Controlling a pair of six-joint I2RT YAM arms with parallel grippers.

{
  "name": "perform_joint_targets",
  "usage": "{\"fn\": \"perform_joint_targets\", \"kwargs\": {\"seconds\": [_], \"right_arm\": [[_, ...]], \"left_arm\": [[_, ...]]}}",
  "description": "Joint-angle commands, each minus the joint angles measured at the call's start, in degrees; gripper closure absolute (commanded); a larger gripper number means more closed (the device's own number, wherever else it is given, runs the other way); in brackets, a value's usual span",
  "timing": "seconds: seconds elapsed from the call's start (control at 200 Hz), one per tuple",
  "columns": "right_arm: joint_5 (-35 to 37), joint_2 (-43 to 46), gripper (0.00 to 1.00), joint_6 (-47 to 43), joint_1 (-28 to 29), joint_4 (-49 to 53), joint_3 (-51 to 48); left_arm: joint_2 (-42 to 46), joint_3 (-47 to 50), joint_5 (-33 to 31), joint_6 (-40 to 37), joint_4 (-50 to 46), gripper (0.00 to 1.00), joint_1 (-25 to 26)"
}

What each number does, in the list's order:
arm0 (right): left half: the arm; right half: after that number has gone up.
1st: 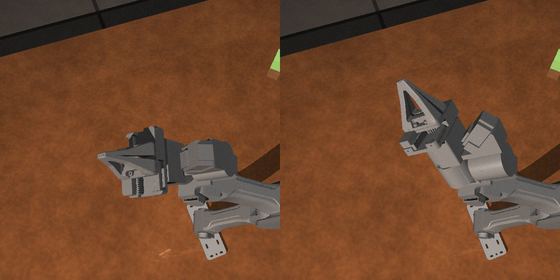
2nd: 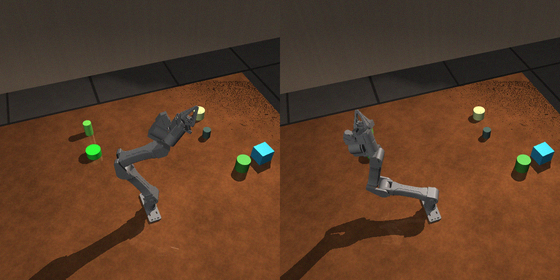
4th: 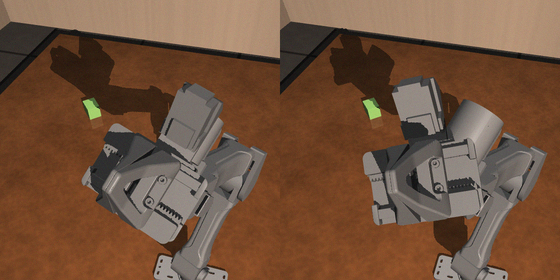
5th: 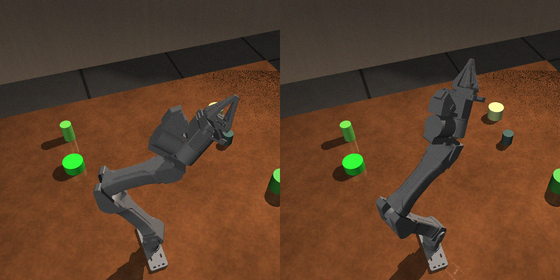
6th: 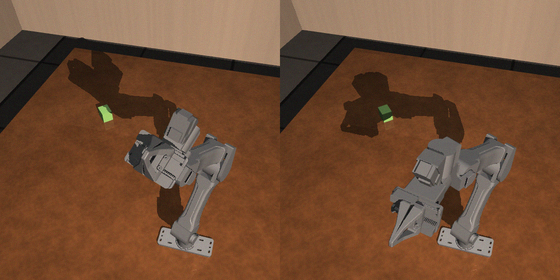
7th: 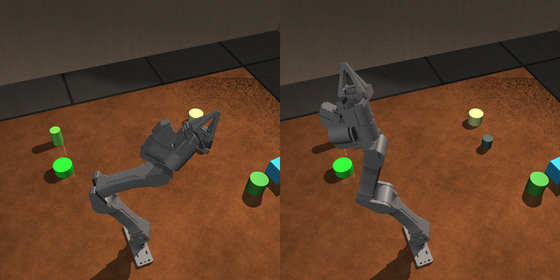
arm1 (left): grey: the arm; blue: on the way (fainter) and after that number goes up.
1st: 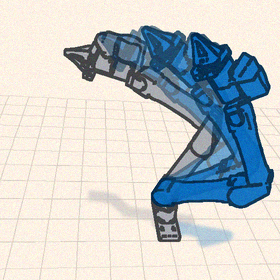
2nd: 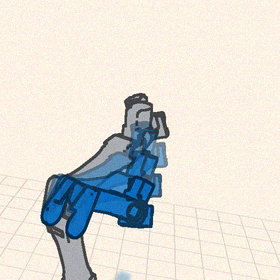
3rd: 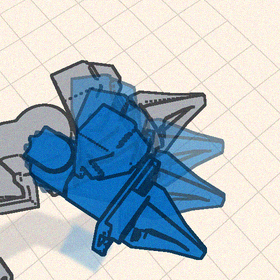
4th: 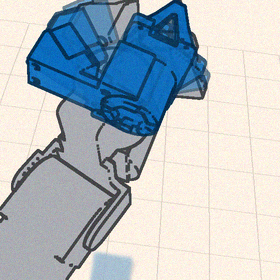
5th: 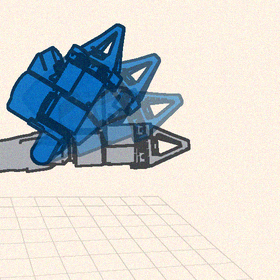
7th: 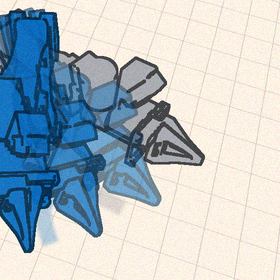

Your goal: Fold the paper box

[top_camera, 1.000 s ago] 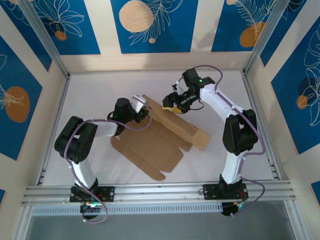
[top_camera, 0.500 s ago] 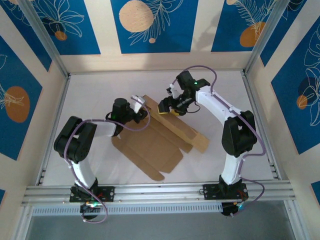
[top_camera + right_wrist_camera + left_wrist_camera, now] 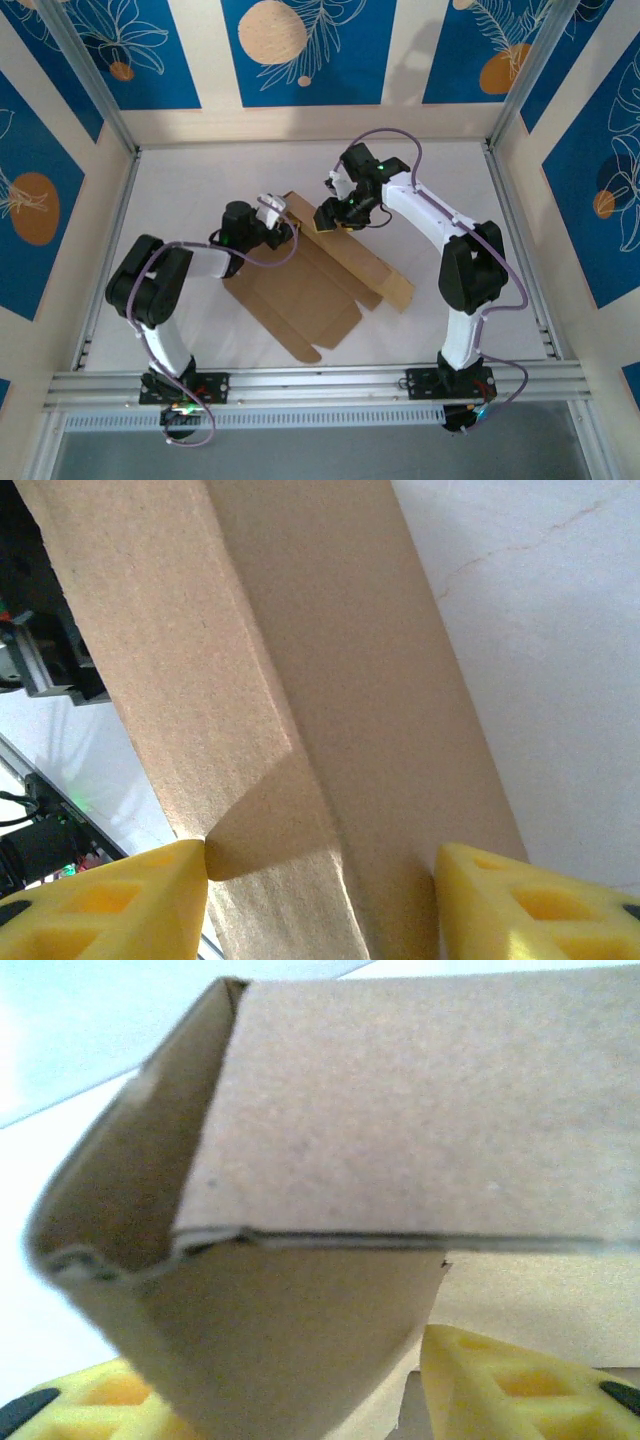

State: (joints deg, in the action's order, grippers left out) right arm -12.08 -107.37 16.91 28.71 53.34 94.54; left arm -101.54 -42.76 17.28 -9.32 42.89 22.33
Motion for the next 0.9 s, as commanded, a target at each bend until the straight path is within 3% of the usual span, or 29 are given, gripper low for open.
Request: {"fn": "perform_joint_targets", "kwargs": {"seconds": [0.0,0.125,0.355,0.53,0.895], "right_arm": [[1.57,-1.44,0.41,-0.74,-0.49,2.15,0.64],[0.83,-1.41,0.44,-0.99,-0.49,2.16,0.80],[-0.17,-1.39,0.45,-1.09,-0.27,2.16,1.05],[-1.80,-1.50,0.45,-1.18,-0.31,1.68,1.02],[-4.60,-2.68,0.49,-1.65,-0.41,1.69,2.05]], "left_arm": [[3.23,1.29,-0.24,0.05,2.41,0.44,-1.20],[4.48,2.33,3.94,-0.61,2.79,0.41,-2.85],[2.72,-2.82,11.76,2.01,-3.38,0.46,-6.15],[-0.63,-6.71,14.23,1.41,-6.90,0.45,-6.17],[-5.68,-9.32,16.59,3.41,-3.22,0.45,-5.96]]}}
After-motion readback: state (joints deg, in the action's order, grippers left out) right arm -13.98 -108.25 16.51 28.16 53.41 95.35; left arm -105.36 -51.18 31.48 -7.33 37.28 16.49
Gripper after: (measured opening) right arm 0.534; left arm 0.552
